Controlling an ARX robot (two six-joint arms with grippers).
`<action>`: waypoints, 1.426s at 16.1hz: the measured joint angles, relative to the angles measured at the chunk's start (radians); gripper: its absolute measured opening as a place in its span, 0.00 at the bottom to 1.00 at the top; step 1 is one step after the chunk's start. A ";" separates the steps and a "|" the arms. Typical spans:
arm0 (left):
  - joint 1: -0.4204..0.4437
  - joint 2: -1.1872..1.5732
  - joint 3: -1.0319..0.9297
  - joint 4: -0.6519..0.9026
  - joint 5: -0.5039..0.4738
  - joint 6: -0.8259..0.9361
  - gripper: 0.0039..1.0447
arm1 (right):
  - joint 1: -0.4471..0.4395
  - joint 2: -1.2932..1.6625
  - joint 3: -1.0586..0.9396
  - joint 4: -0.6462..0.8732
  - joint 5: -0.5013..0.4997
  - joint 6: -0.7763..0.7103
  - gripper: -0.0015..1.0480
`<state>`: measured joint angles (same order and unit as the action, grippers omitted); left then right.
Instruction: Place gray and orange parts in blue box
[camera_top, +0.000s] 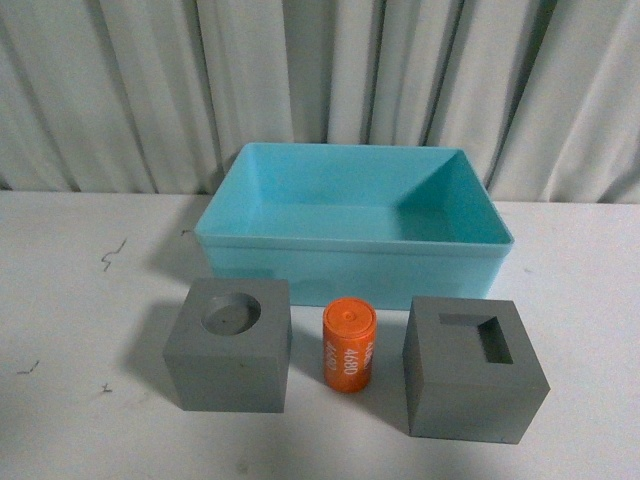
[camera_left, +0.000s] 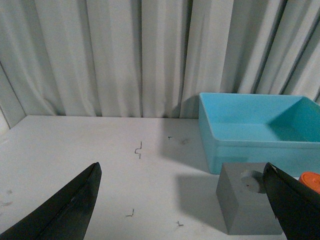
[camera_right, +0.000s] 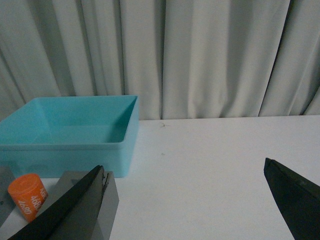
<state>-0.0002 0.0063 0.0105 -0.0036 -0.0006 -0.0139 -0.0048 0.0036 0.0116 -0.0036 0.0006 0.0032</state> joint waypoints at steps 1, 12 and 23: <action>0.000 0.000 0.000 0.000 0.000 0.000 0.94 | 0.000 0.000 0.000 0.000 0.000 0.000 0.94; 0.000 0.000 0.000 0.000 0.000 0.000 0.94 | 0.000 0.000 0.000 0.000 0.000 0.000 0.94; 0.000 0.000 0.000 0.000 -0.002 0.000 0.94 | -0.100 0.464 0.200 -0.165 0.191 0.111 0.94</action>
<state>-0.0006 0.0063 0.0105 -0.0032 -0.0021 -0.0139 -0.1047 0.4675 0.2111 -0.1688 0.1917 0.1146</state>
